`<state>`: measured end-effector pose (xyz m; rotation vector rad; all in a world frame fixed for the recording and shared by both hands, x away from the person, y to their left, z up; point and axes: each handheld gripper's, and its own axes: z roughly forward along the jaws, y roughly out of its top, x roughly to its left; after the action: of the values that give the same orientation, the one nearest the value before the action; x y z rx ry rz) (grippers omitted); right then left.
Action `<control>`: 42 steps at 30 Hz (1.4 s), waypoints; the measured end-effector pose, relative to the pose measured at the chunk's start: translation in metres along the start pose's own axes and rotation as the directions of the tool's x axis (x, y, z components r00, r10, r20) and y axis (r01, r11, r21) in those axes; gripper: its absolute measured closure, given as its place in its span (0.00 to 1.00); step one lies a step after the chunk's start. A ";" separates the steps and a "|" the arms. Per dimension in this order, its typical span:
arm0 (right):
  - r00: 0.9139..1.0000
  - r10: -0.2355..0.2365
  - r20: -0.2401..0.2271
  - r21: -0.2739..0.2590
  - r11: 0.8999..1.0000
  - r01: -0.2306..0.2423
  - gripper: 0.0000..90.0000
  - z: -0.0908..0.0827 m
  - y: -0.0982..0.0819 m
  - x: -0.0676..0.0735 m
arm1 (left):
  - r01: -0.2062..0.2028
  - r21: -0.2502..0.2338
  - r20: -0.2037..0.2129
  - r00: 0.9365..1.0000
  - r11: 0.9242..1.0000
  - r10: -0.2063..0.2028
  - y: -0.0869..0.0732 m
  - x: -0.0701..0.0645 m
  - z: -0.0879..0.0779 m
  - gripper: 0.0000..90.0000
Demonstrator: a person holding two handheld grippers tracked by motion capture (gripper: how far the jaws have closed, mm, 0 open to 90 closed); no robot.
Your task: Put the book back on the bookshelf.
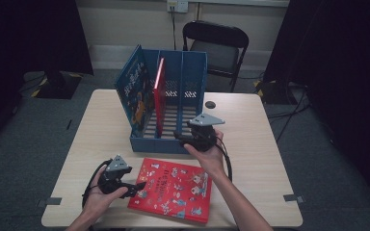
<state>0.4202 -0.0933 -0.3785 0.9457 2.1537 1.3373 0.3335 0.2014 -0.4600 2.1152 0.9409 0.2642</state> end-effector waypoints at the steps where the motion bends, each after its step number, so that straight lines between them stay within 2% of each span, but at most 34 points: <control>1: 1.000 0.001 -0.004 0.011 1.000 -0.001 0.41 -0.006 -0.004 0.000 | 0.004 0.004 -0.003 1.000 1.000 -0.004 0.000 0.000 0.000 0.21; 5: 1.000 -0.005 0.006 0.022 1.000 0.005 0.39 -0.030 -0.022 -0.004 | 0.015 0.007 -0.006 1.000 1.000 -0.015 -0.001 -0.001 0.003 0.22; 7: 1.000 0.021 0.002 0.028 0.999 -0.021 0.38 -0.039 -0.030 -0.009 | 0.022 0.010 -0.020 1.000 1.000 -0.022 -0.001 -0.002 0.003 0.24; 8: 1.000 0.029 0.000 0.035 0.999 -0.029 0.38 -0.042 -0.036 -0.010 | 0.024 0.007 -0.023 0.999 1.000 -0.024 -0.001 -0.003 0.004 0.25; 10: 1.000 0.016 0.004 0.072 0.997 -0.016 0.38 -0.046 -0.048 -0.009 | 0.031 0.007 -0.011 0.999 1.000 -0.031 -0.001 -0.004 0.006 0.26; 11: 1.000 0.010 0.004 0.088 0.996 -0.010 0.38 -0.048 -0.054 -0.008 | 0.020 0.013 -0.009 1.000 1.000 -0.020 -0.001 -0.003 0.006 0.26; 14: 1.000 0.018 -0.018 0.124 0.992 -0.015 0.37 -0.051 -0.070 -0.006 | 0.033 0.021 0.002 0.999 0.999 -0.033 -0.002 -0.004 0.010 0.29; 16: 0.999 0.017 -0.030 0.147 0.989 -0.013 0.37 -0.051 -0.080 -0.005 | 0.028 0.030 0.010 1.000 0.999 -0.028 -0.003 -0.003 0.011 0.34; 18: 0.999 0.021 -0.050 0.168 0.986 -0.013 0.37 -0.051 -0.089 -0.004 | 0.043 0.038 0.032 0.998 0.998 -0.045 -0.004 -0.002 0.012 0.35; 19: 0.999 0.022 -0.050 0.175 0.985 -0.013 0.37 -0.051 -0.094 -0.003 | 0.054 0.043 0.035 0.998 0.998 -0.056 -0.004 -0.001 0.013 0.36; 21: 0.999 0.021 -0.041 0.183 0.983 -0.014 0.38 -0.049 -0.103 -0.002 | 0.039 0.051 0.016 0.999 0.998 -0.040 -0.005 -0.001 0.015 0.39; 23: 0.999 0.031 -0.042 0.185 0.982 -0.023 0.37 -0.047 -0.111 -0.003 | 0.044 0.054 0.025 0.999 0.998 -0.045 -0.005 -0.002 0.017 0.39; 28: 0.996 0.053 -0.071 0.232 0.972 -0.036 0.37 -0.038 -0.119 -0.005 | 0.032 0.053 0.042 0.999 0.998 -0.034 -0.005 -0.002 0.017 0.43; 29: 0.997 0.041 -0.071 0.239 0.971 -0.023 0.36 -0.036 -0.120 -0.004 | 0.030 0.051 0.042 0.999 0.998 -0.032 -0.005 -0.002 0.018 0.43; 31: 0.998 0.017 -0.067 0.239 0.971 0.000 0.36 -0.035 -0.121 -0.001 | 0.027 0.046 0.039 0.999 0.999 -0.029 -0.004 -0.001 0.018 0.43; 33: 0.997 0.017 -0.080 0.239 0.971 0.002 0.36 -0.034 -0.120 -0.001 | 0.025 0.040 0.039 0.999 0.999 -0.027 -0.004 -0.001 0.019 0.44; 35: 0.997 -0.003 -0.073 0.241 0.970 0.021 0.36 -0.034 -0.121 0.000 | 0.030 0.032 0.045 0.999 0.999 -0.031 -0.004 0.000 0.020 0.44; 40: 0.997 0.008 -0.080 0.247 0.969 0.012 0.34 -0.029 -0.121 -0.001 | 0.018 0.023 0.056 0.998 1.000 -0.020 0.000 -0.004 0.026 0.46; 42: 0.996 -0.001 -0.088 0.246 0.969 0.022 0.39 -0.028 -0.121 0.001 | -0.002 0.025 0.046 0.999 1.000 0.001 0.004 -0.007 0.029 0.46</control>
<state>0.3619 -0.1460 -0.4743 0.9806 2.4313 1.1419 0.3441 0.1783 -0.4760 2.1359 0.9200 0.2046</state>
